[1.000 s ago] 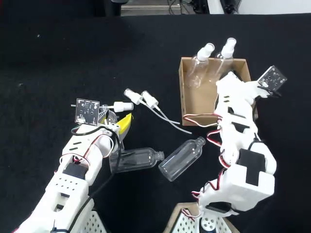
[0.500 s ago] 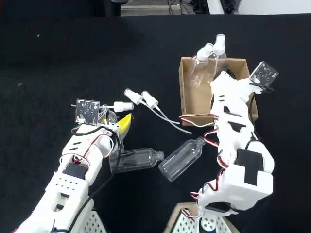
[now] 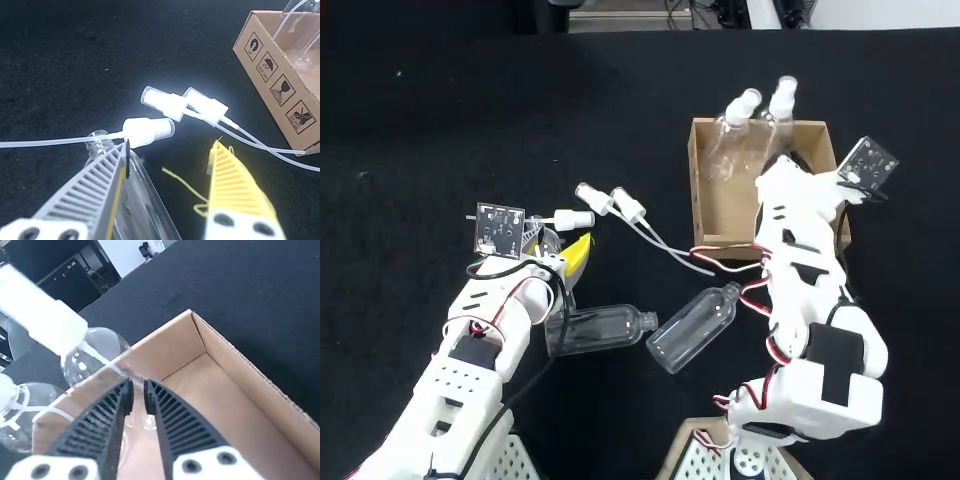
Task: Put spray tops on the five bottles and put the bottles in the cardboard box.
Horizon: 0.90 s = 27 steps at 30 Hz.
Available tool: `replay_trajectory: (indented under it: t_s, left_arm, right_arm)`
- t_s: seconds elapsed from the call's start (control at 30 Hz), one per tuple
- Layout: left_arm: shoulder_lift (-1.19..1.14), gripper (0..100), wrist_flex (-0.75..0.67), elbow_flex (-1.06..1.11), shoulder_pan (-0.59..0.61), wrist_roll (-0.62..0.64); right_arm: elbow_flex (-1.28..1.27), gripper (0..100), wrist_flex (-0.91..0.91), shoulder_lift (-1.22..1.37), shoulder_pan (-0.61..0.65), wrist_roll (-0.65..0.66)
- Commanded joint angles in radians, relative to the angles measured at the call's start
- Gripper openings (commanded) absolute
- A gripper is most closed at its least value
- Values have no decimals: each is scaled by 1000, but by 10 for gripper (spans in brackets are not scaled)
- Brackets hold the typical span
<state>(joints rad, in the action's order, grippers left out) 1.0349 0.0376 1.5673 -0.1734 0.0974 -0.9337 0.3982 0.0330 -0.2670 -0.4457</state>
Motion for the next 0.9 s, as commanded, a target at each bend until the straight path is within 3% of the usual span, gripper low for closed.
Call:
replay_trajectory:
  t_s: [0.0,0.53,0.87]
  left_arm:
    - [20,254,-25,-15,-4,6]
    - [20,254,-25,-13,-2,6]
    - [20,254,-25,-15,-2,6]
  right_arm:
    - [4,11,25,-65,-25,9]
    - [22,11,26,-64,-52,11]
    - [128,11,25,82,-52,11]
